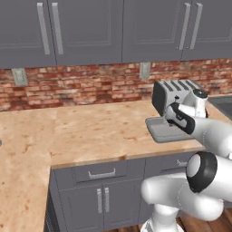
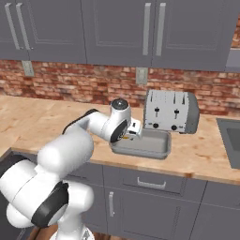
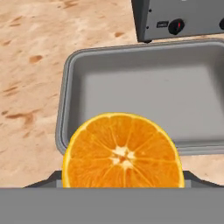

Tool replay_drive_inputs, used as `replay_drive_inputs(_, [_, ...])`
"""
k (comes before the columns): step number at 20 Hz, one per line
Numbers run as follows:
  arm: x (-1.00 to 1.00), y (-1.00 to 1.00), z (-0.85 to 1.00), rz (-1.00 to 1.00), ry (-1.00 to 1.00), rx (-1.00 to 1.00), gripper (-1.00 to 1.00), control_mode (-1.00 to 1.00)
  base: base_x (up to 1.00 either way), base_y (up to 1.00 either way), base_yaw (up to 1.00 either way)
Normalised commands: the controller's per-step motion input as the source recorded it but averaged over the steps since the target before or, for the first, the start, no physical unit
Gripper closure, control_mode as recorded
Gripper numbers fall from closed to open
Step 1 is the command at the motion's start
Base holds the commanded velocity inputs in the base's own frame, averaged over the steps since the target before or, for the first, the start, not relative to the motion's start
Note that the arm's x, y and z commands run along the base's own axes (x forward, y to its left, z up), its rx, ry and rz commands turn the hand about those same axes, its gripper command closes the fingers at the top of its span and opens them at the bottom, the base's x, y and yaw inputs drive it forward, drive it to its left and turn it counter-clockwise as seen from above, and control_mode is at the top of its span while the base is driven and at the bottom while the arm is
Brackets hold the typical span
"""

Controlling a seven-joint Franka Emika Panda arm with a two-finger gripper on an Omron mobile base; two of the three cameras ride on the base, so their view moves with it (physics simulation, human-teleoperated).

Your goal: Pick up both oranges from the fridge and place them inside the tupperware on the counter.

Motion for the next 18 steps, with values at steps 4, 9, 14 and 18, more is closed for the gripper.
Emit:
replay_drive_inputs(4, [0.49, -0.01, -0.11, 0.01, 0.08, 0.00, 1.00, -1.00, 0.00, 0.00, 0.00])
replay_drive_inputs(9, [0.34, -0.11, -0.22, 0.03, 0.02, 0.00, 1.00, -1.00, 0.00, 0.00, 0.00])
replay_drive_inputs(14, [0.19, -0.20, -0.36, 0.03, -0.01, 0.00, 1.00, -1.00, 0.00, 0.00, 0.00])
replay_drive_inputs(18, [0.21, -0.12, -0.40, 0.03, 0.00, 0.00, 1.00, -1.00, 0.00, 0.00, 0.00])
